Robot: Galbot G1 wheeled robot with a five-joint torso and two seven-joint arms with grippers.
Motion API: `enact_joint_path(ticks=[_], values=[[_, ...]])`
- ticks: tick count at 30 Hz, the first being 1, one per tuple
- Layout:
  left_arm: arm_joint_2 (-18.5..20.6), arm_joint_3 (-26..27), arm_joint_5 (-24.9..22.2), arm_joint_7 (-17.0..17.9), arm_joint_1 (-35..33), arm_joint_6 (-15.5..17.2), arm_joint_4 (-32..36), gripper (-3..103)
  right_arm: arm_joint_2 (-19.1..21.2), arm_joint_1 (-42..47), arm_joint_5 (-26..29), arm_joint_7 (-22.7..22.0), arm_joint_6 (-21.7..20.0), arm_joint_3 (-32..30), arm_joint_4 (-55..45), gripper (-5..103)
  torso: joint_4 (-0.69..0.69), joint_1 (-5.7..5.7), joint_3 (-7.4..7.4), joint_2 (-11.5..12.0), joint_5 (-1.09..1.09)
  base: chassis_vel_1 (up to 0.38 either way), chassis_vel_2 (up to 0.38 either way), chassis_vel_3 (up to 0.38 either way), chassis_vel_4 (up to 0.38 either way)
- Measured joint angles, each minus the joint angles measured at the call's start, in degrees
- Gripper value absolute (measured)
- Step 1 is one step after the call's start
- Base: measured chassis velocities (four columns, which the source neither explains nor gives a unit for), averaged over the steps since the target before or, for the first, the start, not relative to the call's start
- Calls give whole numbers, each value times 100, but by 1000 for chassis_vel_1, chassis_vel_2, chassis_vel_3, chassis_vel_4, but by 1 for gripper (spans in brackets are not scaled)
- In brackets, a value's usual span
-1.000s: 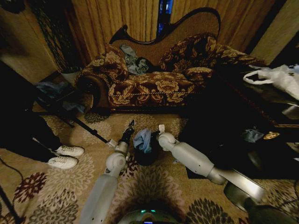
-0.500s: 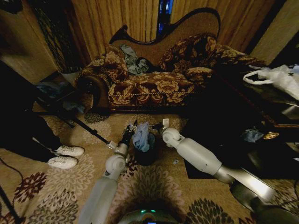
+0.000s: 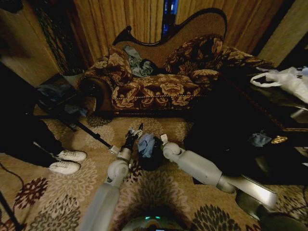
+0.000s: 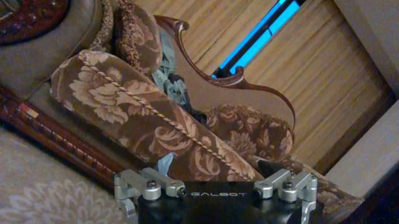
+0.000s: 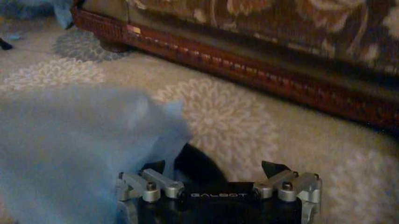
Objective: Place a garbage bag over the trash bin.
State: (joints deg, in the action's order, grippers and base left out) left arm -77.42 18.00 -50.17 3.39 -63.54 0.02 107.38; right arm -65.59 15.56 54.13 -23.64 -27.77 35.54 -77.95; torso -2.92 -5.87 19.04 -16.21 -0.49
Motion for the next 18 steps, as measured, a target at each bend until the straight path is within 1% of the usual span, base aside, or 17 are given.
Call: enact_joint_path(ticks=[3, 4, 5, 6, 7, 8, 11, 14, 15, 16, 17, 18], values=[[9, 18, -23, -15, -16, -14, -19, 100, 76, -199, -258, 179, -400, -72, -205, 100, 0, 0, 0, 0, 0, 0, 0, 0, 0], [9, 18, -23, -15, -16, -14, -19, 100, 76, -199, -258, 179, -400, -72, -205, 100, 0, 0, 0, 0, 0, 0, 0, 0, 0], [13, 23, -45, -16, -15, -14, -18, 100, 109, -289, -407, 291, -498, -66, -229, 100, 1, 0, 0, 0, -1, 0, 0, 0, 0], [16, 28, -58, -17, -9, -14, -17, 100, 143, -356, -532, 433, -541, -58, -229, 100, 1, 0, 0, 0, -1, 0, 0, 0, 0], [16, 28, -58, -17, -9, -14, -17, 100, 143, -356, -532, 433, -541, -58, -229, 100, 1, 0, 0, 0, -1, 0, 0, 0, 0], [22, 41, -76, -19, 2, -13, -16, 100, 174, -427, -682, 584, -574, -49, -216, 100, 0, 0, 0, 0, -1, 0, 0, 0, 0], [32, 62, -98, -24, 11, -10, -17, 100, 206, -498, -775, 667, -603, -32, -209, 100, 0, 0, 0, 0, 0, 0, 0, 0, 0], [42, 78, -150, -30, 7, -9, -40, 100, 335, -619, -981, 1031, -694, 115, -264, 100, 0, 0, 0, 0, -1, 0, 0, 0, 0], [41, 80, -165, -31, 5, -8, -43, 100, 365, -647, -1105, 1169, -694, 176, -268, 100, 0, 0, 0, 0, 0, 0, 0, 0, 0], [40, 81, -181, -37, -3, -8, -52, 100, 420, -704, -1346, 1457, -669, 285, -261, 100, 0, 0, 0, 0, 0, 0, 0, 0, 0], [40, 81, -181, -37, -3, -8, -52, 100, 420, -704, -1346, 1457, -669, 285, -261, 100, 0, 0, 0, 0, 0, 0, 0, 0, 0], [39, 81, -186, -51, -5, -8, -60, 100, 450, -754, -1551, 1694, -629, 364, -239, 100, 0, 0, 0, 0, 0, 0, 0, 0, 0]])
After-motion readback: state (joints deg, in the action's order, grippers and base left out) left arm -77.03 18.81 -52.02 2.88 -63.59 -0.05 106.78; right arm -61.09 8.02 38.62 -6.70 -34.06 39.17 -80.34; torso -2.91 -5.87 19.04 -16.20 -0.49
